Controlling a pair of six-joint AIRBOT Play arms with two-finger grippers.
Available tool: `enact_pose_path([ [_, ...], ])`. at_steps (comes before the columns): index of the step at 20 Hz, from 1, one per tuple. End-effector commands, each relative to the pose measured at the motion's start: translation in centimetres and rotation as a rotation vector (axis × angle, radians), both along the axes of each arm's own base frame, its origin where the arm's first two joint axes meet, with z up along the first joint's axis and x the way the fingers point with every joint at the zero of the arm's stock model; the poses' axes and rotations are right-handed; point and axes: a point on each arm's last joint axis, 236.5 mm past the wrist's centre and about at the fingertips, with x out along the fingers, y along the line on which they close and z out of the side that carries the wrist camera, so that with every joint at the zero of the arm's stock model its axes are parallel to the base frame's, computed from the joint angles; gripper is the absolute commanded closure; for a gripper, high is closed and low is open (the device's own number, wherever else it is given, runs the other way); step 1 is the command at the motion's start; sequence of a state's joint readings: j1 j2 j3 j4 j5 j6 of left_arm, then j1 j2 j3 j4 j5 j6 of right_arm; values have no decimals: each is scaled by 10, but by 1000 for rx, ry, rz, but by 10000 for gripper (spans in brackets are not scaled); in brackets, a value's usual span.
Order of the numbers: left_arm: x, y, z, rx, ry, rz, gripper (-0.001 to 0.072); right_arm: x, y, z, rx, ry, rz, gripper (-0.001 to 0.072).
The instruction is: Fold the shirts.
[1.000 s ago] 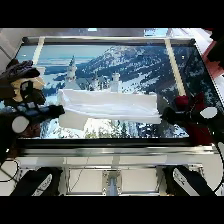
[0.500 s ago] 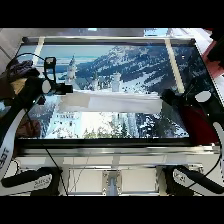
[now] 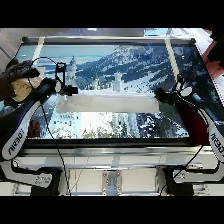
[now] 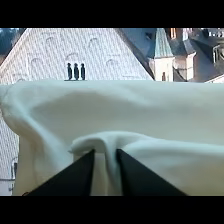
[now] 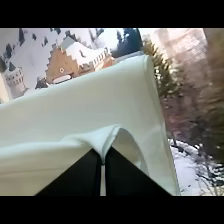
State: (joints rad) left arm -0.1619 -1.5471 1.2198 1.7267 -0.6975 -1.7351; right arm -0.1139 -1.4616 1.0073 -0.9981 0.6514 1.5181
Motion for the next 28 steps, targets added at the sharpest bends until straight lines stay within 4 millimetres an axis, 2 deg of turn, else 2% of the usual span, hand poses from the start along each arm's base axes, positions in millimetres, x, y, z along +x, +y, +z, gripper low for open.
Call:
enact_pose_path([
  [1,5,-4,1,-21,-6,5,174,2,-2,-9,-16,15,7,382],
  [3,6,-3,12,-14,3,7,167,4,-11,3,-4,18,6,360],
  [4,10,-3,21,-9,-6,7,167,7,-18,13,1,13,4,357],
  [5,15,-3,31,-12,-21,9,167,10,-27,24,1,6,-2,321],
  [7,28,-7,55,-33,-72,12,168,8,-40,35,28,20,-19,320],
  [9,44,-12,81,-58,-143,11,165,-16,-46,19,66,125,20,264],
  [10,50,-15,94,-73,-176,11,160,-30,-46,6,99,195,43,209],
  [12,61,-18,118,-85,-234,9,-2,-47,-41,-15,182,289,73,110],
  [13,65,-18,129,-86,-257,5,-1,-50,-37,-23,216,305,87,93],
  [18,73,-32,165,-139,-322,-31,-1,-27,-24,-41,303,242,87,96],
  [23,71,-48,168,-204,-315,-60,1,-16,-6,-56,363,226,82,100],
  [25,70,-54,169,-225,-310,-71,2,-11,6,-56,367,207,107,108],
  [26,70,-55,169,-233,-309,-71,4,-9,12,-55,368,204,117,124],
  [28,69,-58,169,-252,-305,-70,6,-4,19,-53,359,191,132,229],
])
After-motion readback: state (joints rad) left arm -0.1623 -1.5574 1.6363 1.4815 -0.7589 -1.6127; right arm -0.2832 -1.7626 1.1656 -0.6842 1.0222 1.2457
